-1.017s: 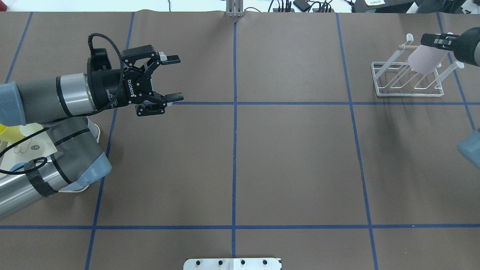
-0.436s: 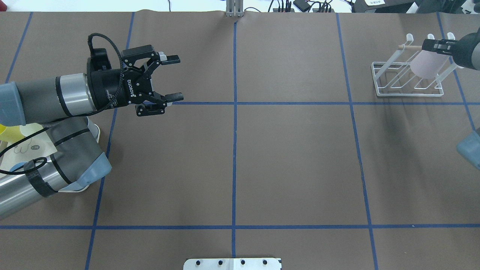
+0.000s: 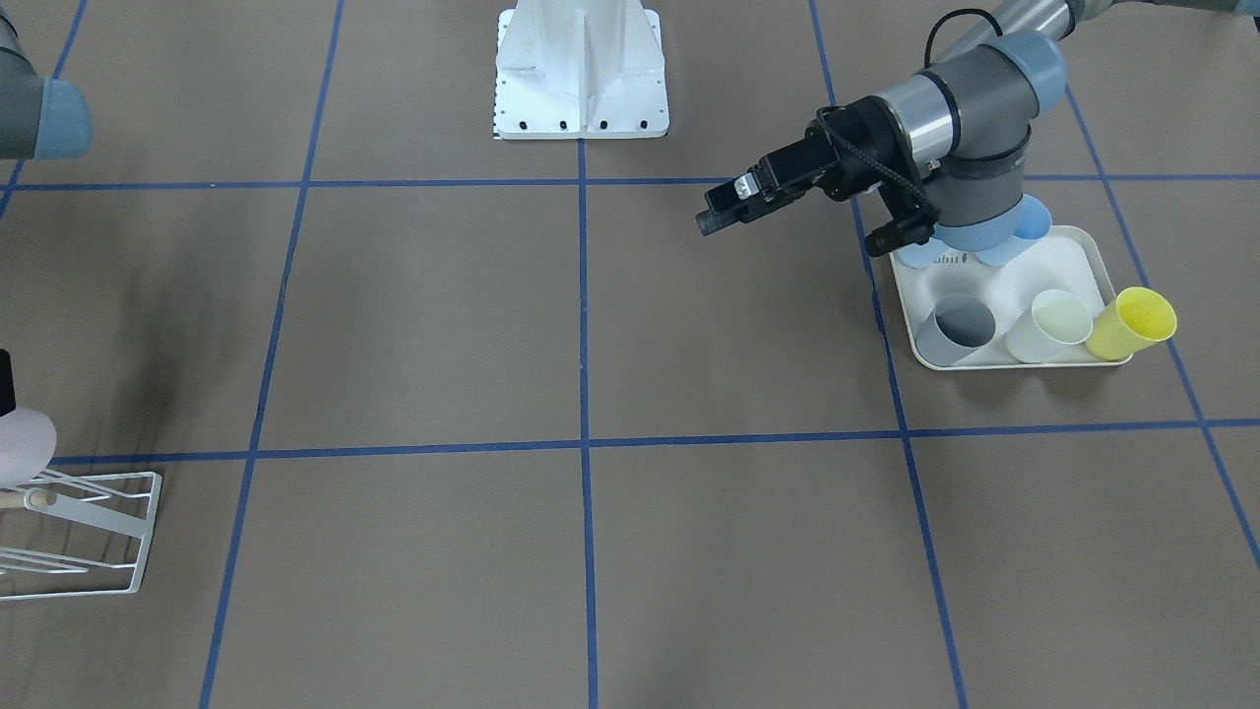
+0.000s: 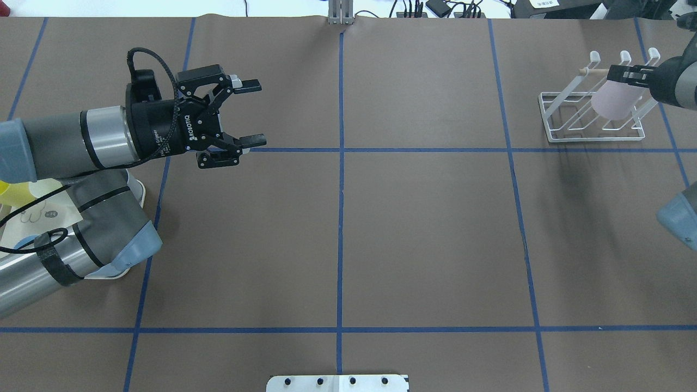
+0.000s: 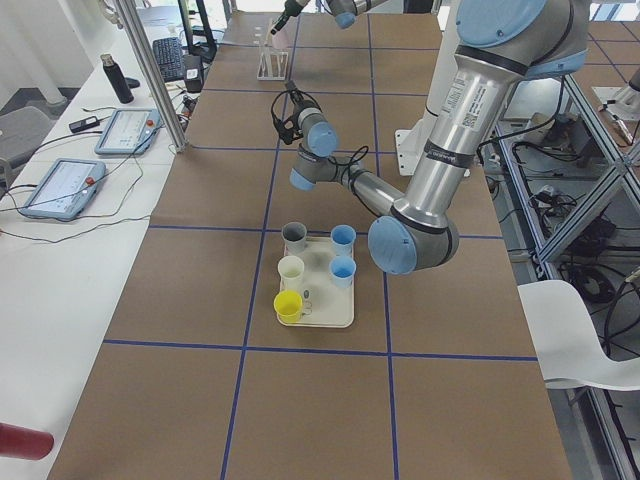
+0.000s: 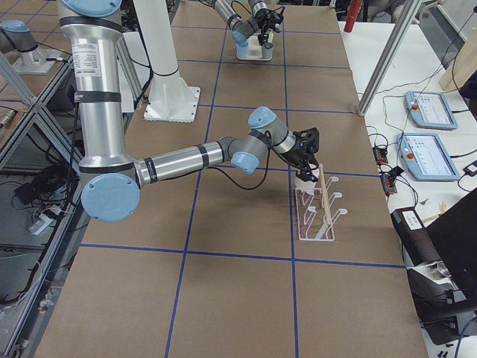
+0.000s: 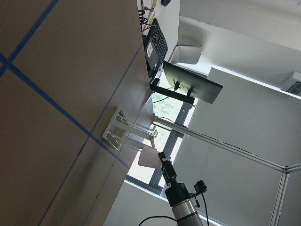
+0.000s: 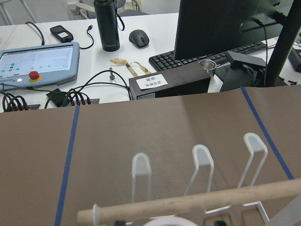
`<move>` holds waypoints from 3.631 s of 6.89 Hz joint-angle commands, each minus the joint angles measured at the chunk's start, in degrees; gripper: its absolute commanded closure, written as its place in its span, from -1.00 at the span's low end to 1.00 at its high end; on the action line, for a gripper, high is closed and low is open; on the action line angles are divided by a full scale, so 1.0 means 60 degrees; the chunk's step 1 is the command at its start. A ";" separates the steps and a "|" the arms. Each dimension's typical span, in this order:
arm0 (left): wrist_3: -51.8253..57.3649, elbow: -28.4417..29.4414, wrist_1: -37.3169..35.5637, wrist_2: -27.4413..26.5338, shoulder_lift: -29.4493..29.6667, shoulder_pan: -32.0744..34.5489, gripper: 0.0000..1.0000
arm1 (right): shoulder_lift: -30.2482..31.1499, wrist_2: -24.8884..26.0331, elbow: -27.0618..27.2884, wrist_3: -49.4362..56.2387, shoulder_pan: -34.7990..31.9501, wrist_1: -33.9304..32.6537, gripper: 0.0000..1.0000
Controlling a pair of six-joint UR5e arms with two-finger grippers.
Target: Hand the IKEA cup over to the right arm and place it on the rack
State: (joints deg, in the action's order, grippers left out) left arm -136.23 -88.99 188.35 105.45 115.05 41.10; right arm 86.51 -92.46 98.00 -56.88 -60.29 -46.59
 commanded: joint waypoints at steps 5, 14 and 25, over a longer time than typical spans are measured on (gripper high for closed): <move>0.0044 -0.0327 0.0014 0.0105 -0.0464 0.0063 -0.99 | -0.0062 -0.0480 0.0170 -0.0363 0.0204 0.0837 -1.00; 1.6434 -0.1049 -0.4902 0.0485 -0.6520 0.3754 -0.99 | 0.0070 -0.0659 0.0893 -0.1228 0.1434 0.0851 -1.00; 1.8252 0.1016 -0.7676 0.3621 -0.5216 0.4722 -0.77 | 0.0099 -0.0323 0.1289 -0.1228 0.1816 0.0866 -1.00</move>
State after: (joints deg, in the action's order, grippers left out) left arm -26.70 -84.35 142.23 126.96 82.99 69.43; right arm 87.09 -94.59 105.78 -64.25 -49.58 -41.40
